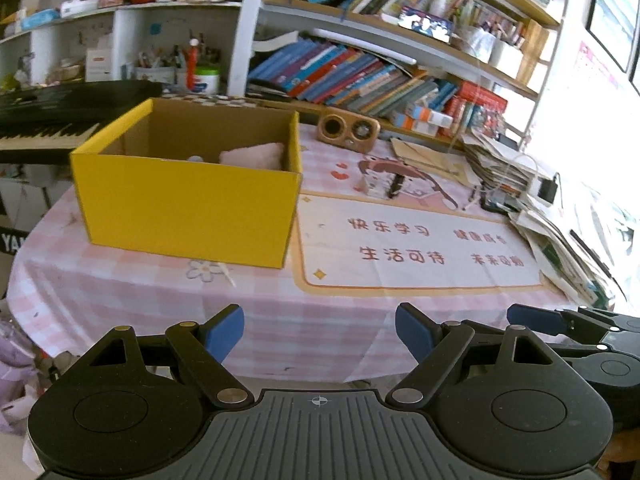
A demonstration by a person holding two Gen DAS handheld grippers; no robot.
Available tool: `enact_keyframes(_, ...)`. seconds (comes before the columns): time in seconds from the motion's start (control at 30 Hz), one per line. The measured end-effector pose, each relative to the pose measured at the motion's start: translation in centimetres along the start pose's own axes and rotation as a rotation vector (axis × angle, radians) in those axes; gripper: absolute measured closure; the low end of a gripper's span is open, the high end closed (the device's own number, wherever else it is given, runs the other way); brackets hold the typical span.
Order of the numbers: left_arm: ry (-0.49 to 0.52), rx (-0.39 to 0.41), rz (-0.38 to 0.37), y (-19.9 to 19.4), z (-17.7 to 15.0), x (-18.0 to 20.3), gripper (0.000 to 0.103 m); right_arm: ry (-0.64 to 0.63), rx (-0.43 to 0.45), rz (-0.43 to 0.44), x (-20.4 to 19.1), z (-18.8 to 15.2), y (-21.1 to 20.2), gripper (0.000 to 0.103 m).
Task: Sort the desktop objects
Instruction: 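Withdraw both tools from the box back over the mat, then move both tools toward the white card box and black binder clip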
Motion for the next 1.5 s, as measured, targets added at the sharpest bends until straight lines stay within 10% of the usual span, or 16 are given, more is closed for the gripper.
enact_keyframes(1.5,0.058,-0.075,-0.081,12.0,5.4,9.1,0.018,0.058,-0.066,-0.069,12.7,5.0,7.4,0.041)
Point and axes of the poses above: each gripper's, at about its wrist camera, not at the fingertips, and y roughly the way its jaws point, x to its right, z to its top, the point moved 9 cm from there along y, roughly the way its jaws point
